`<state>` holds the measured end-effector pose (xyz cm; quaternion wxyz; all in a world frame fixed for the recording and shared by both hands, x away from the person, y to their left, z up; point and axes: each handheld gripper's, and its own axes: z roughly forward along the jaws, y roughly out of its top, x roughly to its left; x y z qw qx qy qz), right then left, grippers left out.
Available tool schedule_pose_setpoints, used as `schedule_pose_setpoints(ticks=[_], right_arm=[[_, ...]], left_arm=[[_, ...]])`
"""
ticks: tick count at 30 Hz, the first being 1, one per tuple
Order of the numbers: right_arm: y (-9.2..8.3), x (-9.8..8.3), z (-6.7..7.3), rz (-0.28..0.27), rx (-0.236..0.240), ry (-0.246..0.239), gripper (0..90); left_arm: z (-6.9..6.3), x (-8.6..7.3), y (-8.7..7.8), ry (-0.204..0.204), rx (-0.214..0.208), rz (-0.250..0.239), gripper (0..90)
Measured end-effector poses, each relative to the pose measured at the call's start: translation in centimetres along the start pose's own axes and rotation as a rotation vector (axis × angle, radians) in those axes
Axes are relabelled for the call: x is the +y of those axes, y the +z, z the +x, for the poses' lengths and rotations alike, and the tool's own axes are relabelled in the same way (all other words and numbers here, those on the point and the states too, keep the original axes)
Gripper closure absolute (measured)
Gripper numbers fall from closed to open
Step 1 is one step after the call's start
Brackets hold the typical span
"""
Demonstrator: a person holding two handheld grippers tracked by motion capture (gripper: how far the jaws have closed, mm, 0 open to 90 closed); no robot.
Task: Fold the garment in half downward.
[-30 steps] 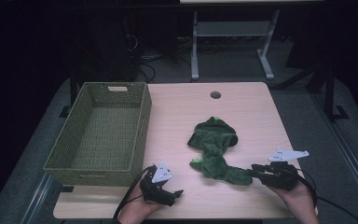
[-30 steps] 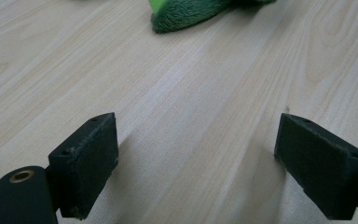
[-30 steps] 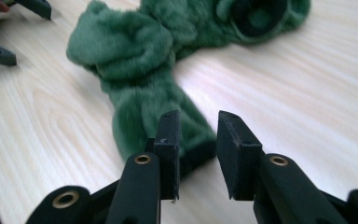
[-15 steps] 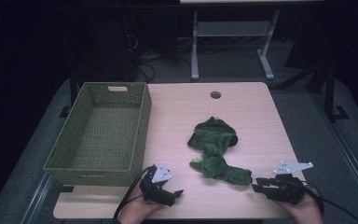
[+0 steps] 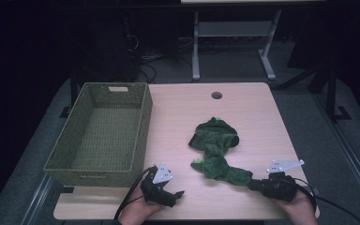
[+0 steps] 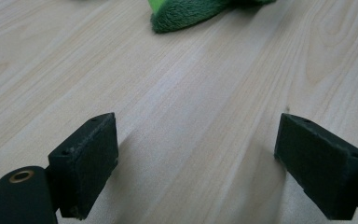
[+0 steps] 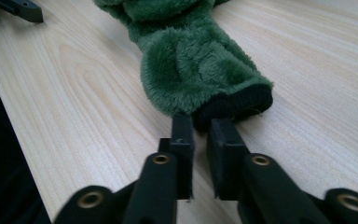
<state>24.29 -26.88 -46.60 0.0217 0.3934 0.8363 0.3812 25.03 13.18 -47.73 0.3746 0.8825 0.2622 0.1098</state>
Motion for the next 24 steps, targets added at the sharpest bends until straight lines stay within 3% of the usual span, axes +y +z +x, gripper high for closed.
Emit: schedule_pose_setpoints(ticks=[7,13,19,24], right_arm=[[-0.9,0.2,0.1,-0.012,-0.025,-0.031,86.1],[-2.1,0.7,0.4,-0.053,-0.039,-0.061,86.3],[-3.4,2.1,1.2,-0.098,-0.042,-0.117,86.3],[-3.4,3.8,2.0,-0.113,-0.024,-0.169,86.3]], left_arm=[[0.0,0.0,0.0,0.000,0.000,-0.001,12.7],[0.0,0.0,0.0,0.000,0.000,0.000,12.7],[0.0,0.0,0.0,0.000,0.000,0.000,12.8],[0.0,0.0,0.0,0.000,0.000,0.000,12.8]])
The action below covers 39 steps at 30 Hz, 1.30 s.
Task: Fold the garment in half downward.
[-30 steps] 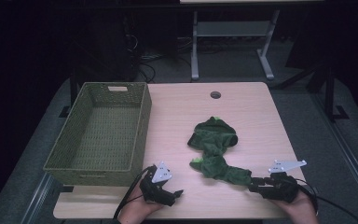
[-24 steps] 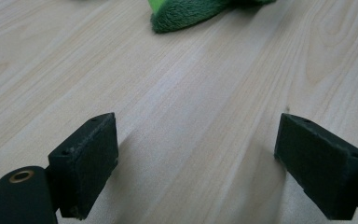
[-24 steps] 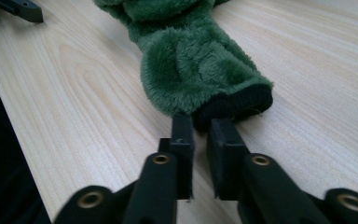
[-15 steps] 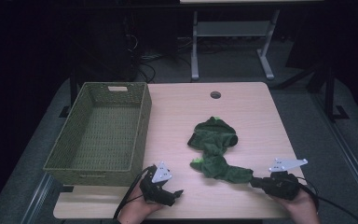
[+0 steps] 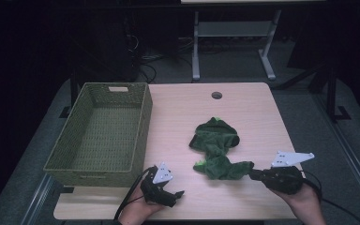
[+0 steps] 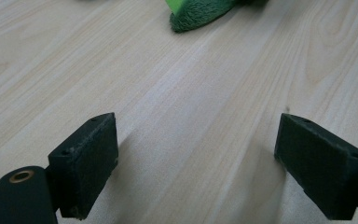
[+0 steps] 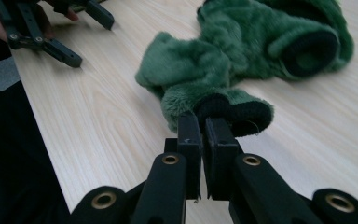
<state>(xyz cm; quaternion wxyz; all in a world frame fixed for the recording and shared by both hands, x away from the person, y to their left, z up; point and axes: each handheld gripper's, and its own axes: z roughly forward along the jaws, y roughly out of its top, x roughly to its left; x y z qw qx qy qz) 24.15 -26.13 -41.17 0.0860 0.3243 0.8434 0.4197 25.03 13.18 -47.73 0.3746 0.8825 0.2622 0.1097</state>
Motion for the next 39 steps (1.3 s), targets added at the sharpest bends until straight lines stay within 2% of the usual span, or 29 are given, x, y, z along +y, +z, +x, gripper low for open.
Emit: schedule_pose_setpoints(ticks=[7,15,22,29,32,34,35,36,39], right_arm=[[1.6,2.0,0.8,0.011,0.041,-0.050,86.3],[4.4,4.3,1.2,0.026,0.095,-0.114,86.2],[6.9,5.9,1.5,0.039,0.139,-0.125,86.1],[9.4,6.6,1.3,0.060,0.168,-0.113,83.7],[9.9,6.8,1.2,0.050,0.175,-0.099,76.0],[9.7,7.1,1.1,0.034,0.171,-0.092,74.6],[9.6,7.3,1.1,0.024,0.168,-0.090,74.9],[9.3,7.5,1.0,0.004,0.152,-0.091,79.3],[8.6,8.0,0.4,-0.040,0.107,-0.057,87.3]], left_arm=[[0.0,0.0,0.0,-0.003,0.001,-0.003,12.8],[0.0,0.0,0.0,0.000,0.002,-0.002,12.8],[0.0,0.0,0.0,0.000,0.002,-0.003,12.7],[0.0,0.0,0.0,0.000,0.002,-0.003,12.8],[0.0,0.0,0.0,-0.002,0.001,-0.003,12.8],[0.0,0.0,0.0,0.000,0.002,-0.003,12.7],[0.0,0.0,0.0,0.000,0.002,-0.003,12.7],[0.0,0.0,0.0,0.000,0.002,-0.003,12.7],[0.0,0.0,0.0,0.000,0.002,-0.003,12.7]])
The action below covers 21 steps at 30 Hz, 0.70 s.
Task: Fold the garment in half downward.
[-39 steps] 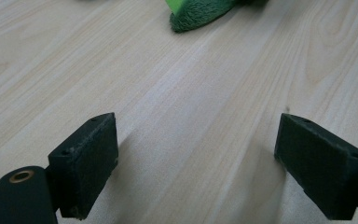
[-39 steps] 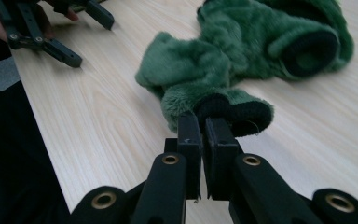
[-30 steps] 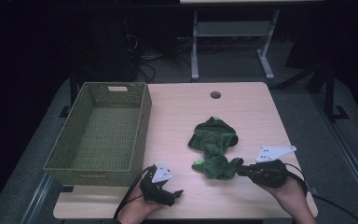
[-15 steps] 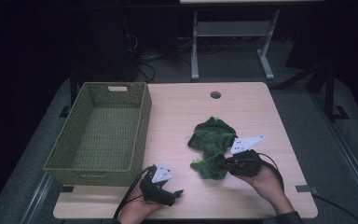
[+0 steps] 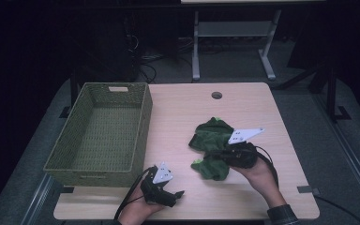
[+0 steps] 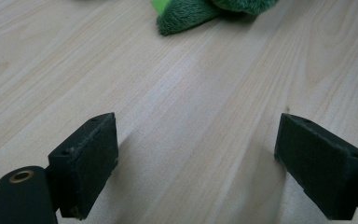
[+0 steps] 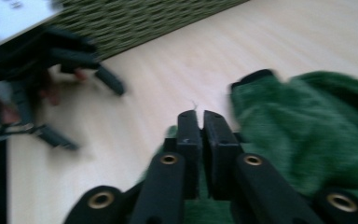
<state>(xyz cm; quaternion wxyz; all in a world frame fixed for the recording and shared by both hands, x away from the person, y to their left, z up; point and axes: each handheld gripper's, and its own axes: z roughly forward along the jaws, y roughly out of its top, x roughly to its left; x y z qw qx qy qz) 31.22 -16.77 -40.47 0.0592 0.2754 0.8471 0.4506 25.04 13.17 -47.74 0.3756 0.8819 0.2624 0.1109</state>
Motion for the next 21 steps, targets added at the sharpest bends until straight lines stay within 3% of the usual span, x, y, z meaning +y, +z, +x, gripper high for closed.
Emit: schedule_pose_setpoints(ticks=[3,5,13,21], right_arm=[[-0.1,0.1,-0.8,-0.013,-0.041,0.020,89.8],[0.3,0.1,-1.4,-0.008,-0.039,0.041,89.9],[2.9,-1.5,-1.9,0.115,-0.029,0.073,89.9],[4.3,-2.8,-2.1,0.186,-0.025,0.109,90.0]], left_arm=[[0.0,0.0,0.0,0.004,0.000,0.003,12.8],[0.0,0.0,0.0,0.004,0.000,0.003,12.7],[0.0,0.0,0.0,0.000,-0.002,0.003,12.8],[0.0,0.0,0.0,0.000,-0.002,0.002,12.7]])
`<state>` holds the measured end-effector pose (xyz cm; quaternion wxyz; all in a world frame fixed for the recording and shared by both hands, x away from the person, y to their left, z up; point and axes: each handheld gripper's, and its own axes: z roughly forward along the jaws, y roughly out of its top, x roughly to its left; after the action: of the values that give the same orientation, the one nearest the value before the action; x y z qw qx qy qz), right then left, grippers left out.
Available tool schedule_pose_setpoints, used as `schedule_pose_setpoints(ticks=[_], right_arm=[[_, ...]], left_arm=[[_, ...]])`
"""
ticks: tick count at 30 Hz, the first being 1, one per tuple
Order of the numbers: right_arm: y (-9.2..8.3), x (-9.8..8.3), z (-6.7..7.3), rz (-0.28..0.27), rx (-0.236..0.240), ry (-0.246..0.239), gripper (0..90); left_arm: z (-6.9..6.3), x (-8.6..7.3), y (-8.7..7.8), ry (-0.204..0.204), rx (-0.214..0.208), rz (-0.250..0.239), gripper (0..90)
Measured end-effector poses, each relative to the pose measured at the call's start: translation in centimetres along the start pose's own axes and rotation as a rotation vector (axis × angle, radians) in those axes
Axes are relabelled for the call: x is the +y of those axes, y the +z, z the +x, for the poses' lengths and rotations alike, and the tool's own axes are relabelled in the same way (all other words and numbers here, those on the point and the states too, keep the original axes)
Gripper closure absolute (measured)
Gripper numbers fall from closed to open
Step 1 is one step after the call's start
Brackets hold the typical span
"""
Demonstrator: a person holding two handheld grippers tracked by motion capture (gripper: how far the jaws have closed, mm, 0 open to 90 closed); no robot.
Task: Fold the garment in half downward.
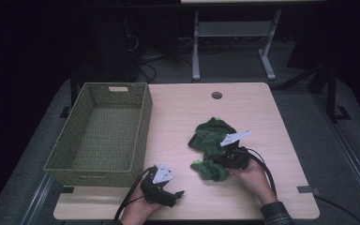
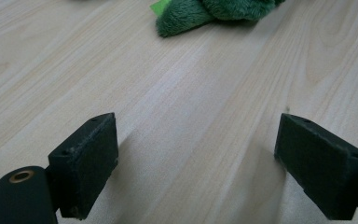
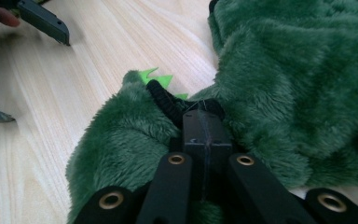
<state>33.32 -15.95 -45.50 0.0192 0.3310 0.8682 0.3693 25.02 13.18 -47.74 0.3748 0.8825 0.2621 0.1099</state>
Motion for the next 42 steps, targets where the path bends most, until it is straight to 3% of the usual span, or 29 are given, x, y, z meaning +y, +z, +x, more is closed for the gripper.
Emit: schedule_pose_setpoints(ticks=[4,11,14,19,23,26,32,34,40,42], right_arm=[[0.2,-0.1,0.0,0.021,-0.012,0.002,90.0],[0.3,-0.6,0.1,-0.003,-0.018,0.014,90.0],[-0.3,-0.4,0.2,-0.026,-0.025,-0.001,86.4],[-1.7,0.0,0.2,-0.061,-0.029,0.010,75.2],[-2.9,0.2,0.0,-0.105,-0.036,0.022,69.4],[-3.5,0.3,-0.3,-0.107,-0.053,0.027,63.2],[-4.6,0.7,-1.0,-0.150,-0.067,0.038,61.2],[-4.8,0.8,-1.3,-0.141,-0.075,0.047,60.4],[-5.3,1.4,-2.6,-0.178,-0.091,0.040,59.4],[-5.4,1.6,-3.1,-0.168,-0.108,0.039,59.0]], left_arm=[[0.0,0.0,0.0,0.000,0.000,0.000,12.7],[0.0,0.1,0.1,-0.005,0.002,0.004,12.6],[-0.1,0.6,0.1,-0.013,0.011,0.033,14.1],[-0.1,1.4,-0.1,0.002,-0.002,0.001,14.0],[0.2,2.6,-0.1,0.019,-0.031,-0.013,14.7],[0.6,3.6,-0.1,0.027,-0.043,-0.019,14.6],[1.6,5.3,0.6,0.023,-0.074,-0.027,14.5],[1.9,6.0,0.7,0.028,-0.084,-0.026,14.8],[3.2,8.6,1.4,0.045,-0.076,-0.040,17.5],[3.7,9.5,1.6,0.050,-0.080,-0.052,19.0]])
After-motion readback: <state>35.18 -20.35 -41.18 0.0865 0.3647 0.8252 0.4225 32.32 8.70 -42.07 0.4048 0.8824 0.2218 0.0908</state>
